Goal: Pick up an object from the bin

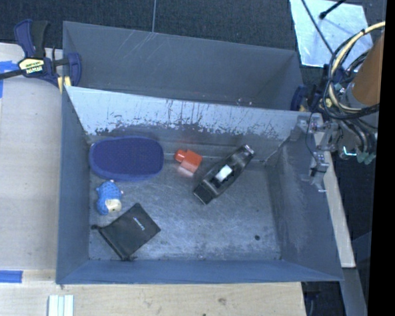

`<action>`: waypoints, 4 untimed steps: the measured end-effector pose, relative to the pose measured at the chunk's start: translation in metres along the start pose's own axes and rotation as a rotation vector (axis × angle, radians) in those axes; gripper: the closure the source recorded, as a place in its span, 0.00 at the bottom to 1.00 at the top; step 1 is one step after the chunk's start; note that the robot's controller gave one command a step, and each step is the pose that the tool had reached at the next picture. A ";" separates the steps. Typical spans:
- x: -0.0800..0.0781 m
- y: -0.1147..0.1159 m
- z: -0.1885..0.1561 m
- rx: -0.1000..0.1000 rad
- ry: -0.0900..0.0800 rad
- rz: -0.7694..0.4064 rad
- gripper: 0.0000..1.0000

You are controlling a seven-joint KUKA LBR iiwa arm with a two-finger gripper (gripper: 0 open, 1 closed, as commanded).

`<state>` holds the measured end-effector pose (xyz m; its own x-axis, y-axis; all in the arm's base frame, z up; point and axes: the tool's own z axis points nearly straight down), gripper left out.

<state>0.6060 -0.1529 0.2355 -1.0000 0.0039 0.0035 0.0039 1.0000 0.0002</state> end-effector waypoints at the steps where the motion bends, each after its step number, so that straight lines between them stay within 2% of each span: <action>1: 0.018 0.092 0.082 -0.002 -0.002 -0.402 0.00; 2: -0.004 0.127 0.152 0.001 -0.009 -0.375 0.00; 3: -0.008 0.129 0.150 0.001 -0.023 -0.377 1.00; 4: 0.011 0.132 0.004 0.002 -0.008 -0.417 1.00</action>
Offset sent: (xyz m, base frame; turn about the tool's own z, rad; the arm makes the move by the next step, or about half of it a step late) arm -0.0175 0.0900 -0.0802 -0.3998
